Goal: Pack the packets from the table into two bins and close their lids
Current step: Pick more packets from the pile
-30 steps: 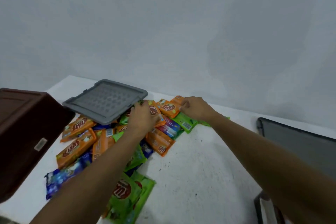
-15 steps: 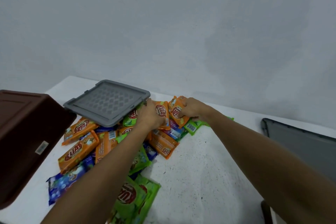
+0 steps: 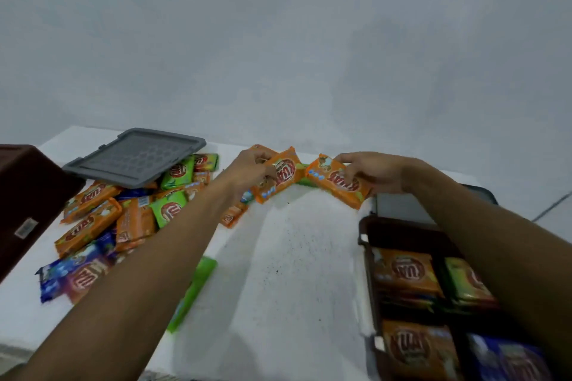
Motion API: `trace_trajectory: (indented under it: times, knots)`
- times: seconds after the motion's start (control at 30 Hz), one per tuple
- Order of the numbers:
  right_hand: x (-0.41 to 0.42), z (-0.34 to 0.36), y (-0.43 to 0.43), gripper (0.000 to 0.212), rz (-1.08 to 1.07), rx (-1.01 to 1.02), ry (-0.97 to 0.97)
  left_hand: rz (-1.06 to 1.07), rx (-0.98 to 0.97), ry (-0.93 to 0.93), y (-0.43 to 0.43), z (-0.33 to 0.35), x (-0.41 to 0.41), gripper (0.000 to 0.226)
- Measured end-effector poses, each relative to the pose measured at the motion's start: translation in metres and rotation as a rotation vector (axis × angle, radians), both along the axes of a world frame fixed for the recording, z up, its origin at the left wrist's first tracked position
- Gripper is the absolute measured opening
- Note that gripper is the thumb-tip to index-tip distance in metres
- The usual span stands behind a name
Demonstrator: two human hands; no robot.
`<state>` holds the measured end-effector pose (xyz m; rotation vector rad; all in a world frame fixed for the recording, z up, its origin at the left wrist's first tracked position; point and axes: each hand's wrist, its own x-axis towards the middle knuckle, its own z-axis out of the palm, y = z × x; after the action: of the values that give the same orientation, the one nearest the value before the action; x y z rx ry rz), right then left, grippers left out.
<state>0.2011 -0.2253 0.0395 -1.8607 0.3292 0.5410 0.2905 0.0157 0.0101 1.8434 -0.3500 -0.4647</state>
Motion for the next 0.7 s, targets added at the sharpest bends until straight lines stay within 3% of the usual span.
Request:
trace_trajectory:
  times: [0.1, 0.2, 0.4, 0.57, 0.7]
  knots:
    - [-0.055, 0.018, -0.021, 0.011, -0.119, -0.025, -0.12, -0.021, -0.076, 0.037, -0.021, 0.012, -0.04, 0.005]
    - [-0.116, 0.032, -0.05, 0.02, -0.115, -0.137, -0.181, -0.092, -0.072, 0.042, -0.045, 0.025, -0.083, 0.018]
    - [-0.221, 0.029, -0.085, 0.023, -0.005, -0.224, -0.143, -0.288, 0.027, -0.103, -0.085, 0.037, -0.167, 0.017]
    - [-0.256, 0.015, -0.096, 0.016, 0.195, -0.512, -0.119, -0.653, 0.33, -0.219, -0.104, 0.035, -0.21, 0.013]
    - [-0.266, -0.009, -0.089, 0.018, 0.416, -0.593, -0.058, -0.915, 0.648, -0.347, -0.12, 0.012, -0.232, 0.018]
